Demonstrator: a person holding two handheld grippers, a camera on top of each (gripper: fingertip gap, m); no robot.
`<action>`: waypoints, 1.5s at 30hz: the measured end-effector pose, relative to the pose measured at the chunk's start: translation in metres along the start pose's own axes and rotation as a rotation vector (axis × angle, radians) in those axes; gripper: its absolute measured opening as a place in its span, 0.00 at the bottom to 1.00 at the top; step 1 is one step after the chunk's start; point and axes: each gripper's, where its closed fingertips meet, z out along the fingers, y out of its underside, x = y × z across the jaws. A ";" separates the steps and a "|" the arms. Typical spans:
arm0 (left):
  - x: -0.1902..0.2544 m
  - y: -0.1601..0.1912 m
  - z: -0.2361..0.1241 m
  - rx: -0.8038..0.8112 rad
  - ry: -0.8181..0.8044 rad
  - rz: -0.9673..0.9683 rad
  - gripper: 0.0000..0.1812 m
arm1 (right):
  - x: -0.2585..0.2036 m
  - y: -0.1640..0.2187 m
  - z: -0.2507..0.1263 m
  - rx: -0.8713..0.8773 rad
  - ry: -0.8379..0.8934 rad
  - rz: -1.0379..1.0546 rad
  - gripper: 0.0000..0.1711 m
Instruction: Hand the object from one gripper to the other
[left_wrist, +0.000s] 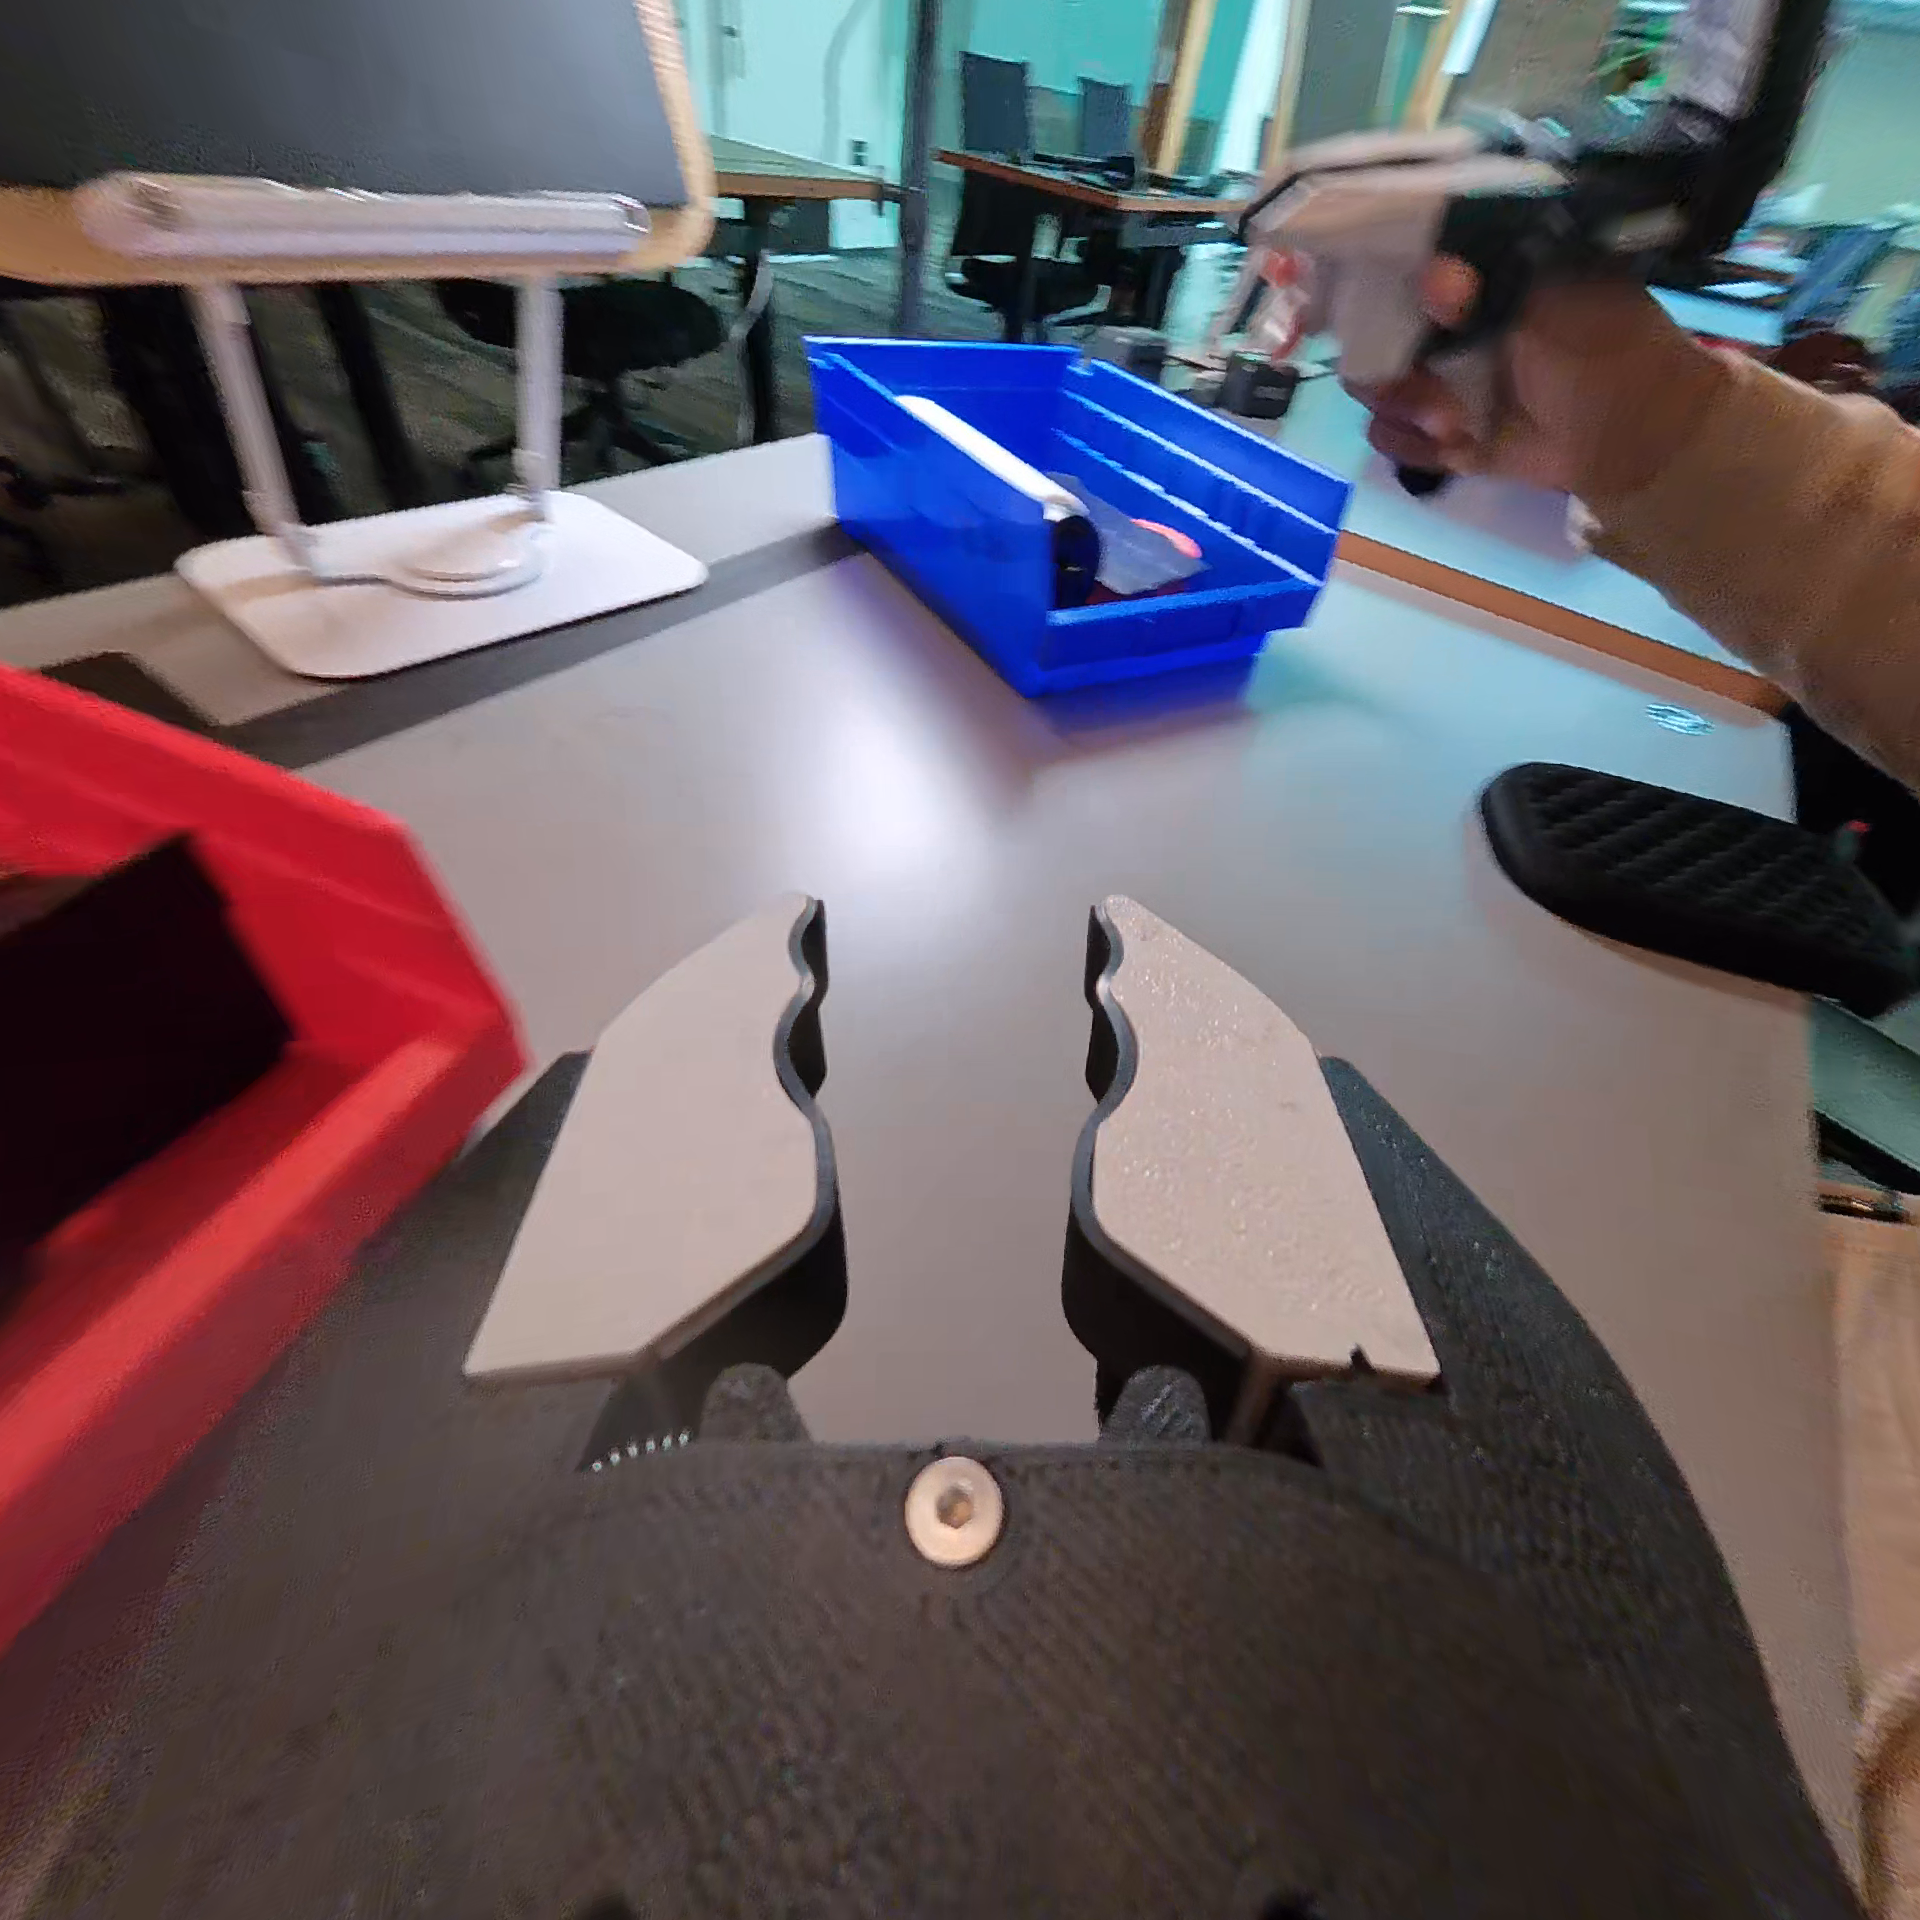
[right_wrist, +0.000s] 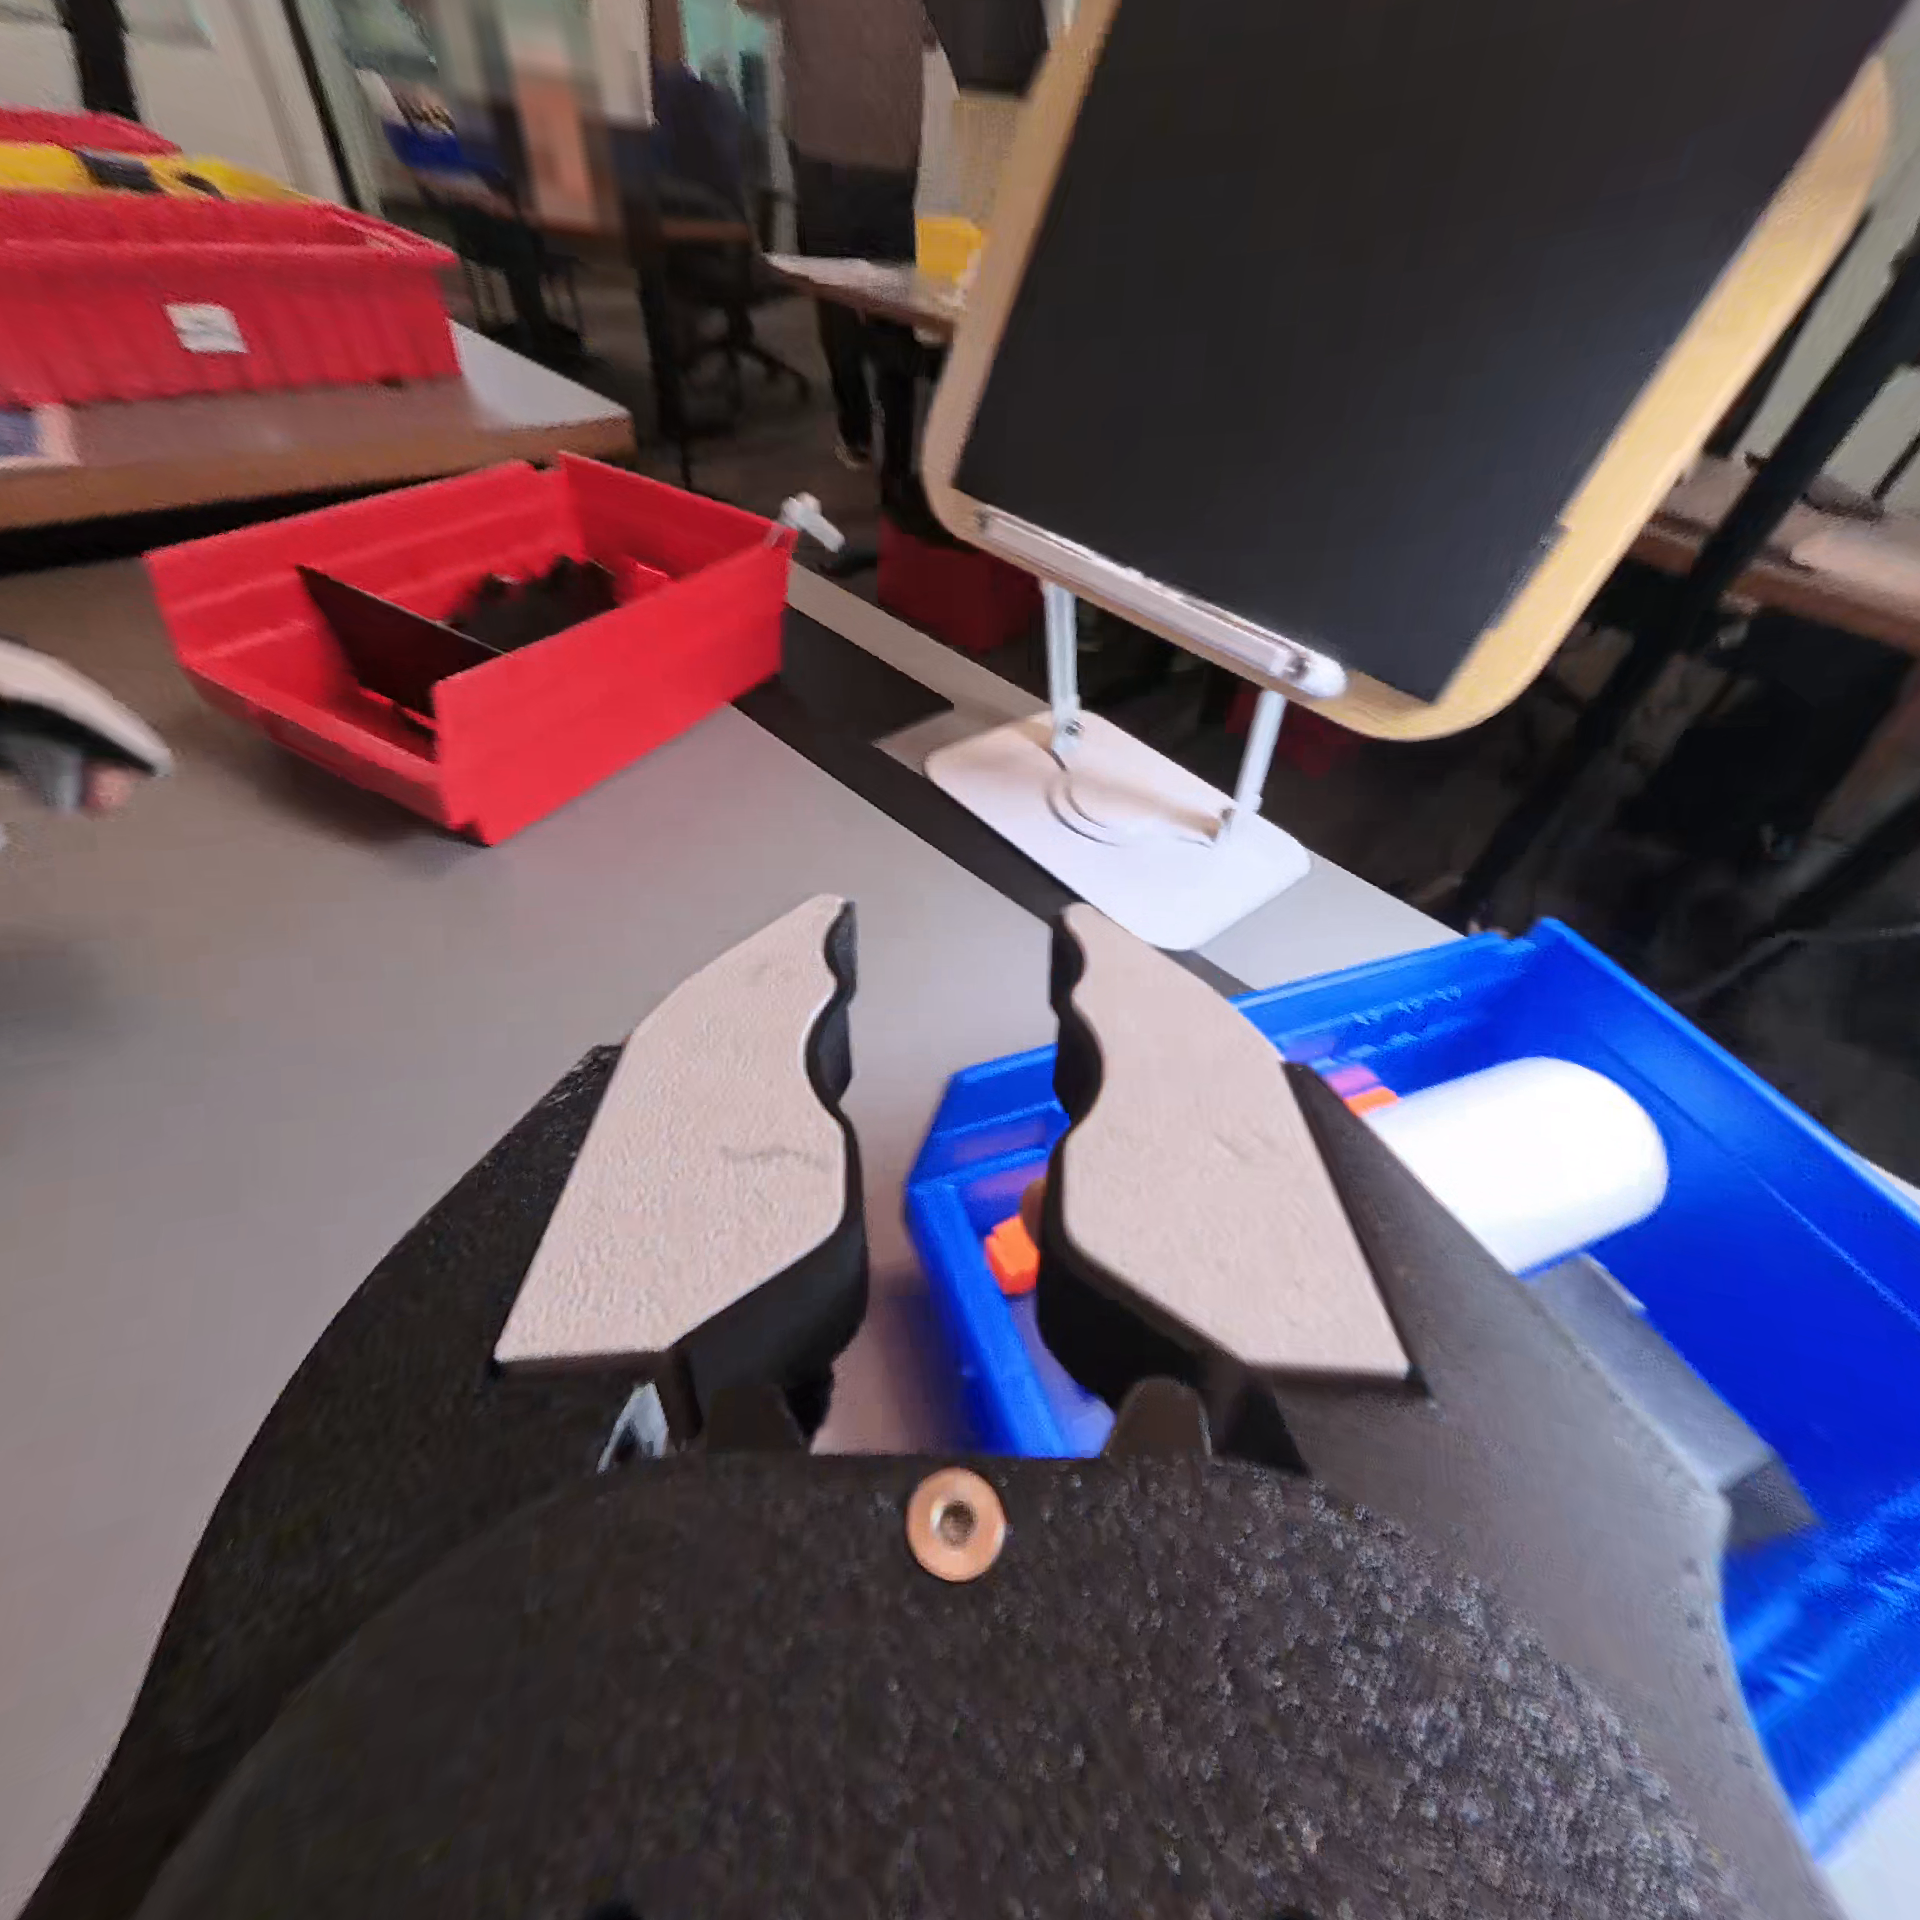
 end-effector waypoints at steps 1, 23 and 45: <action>-0.012 -0.004 -0.007 0.003 -0.042 0.004 0.26 | -0.015 0.004 -0.002 0.040 -0.009 -0.013 0.13; -0.276 0.025 -0.028 -0.619 -0.461 -0.751 0.27 | -0.129 0.102 0.020 0.110 -0.220 0.007 0.00; -0.267 -0.006 -0.031 -0.536 -0.302 -0.849 0.04 | -0.133 0.108 0.018 0.060 -0.258 -0.001 0.00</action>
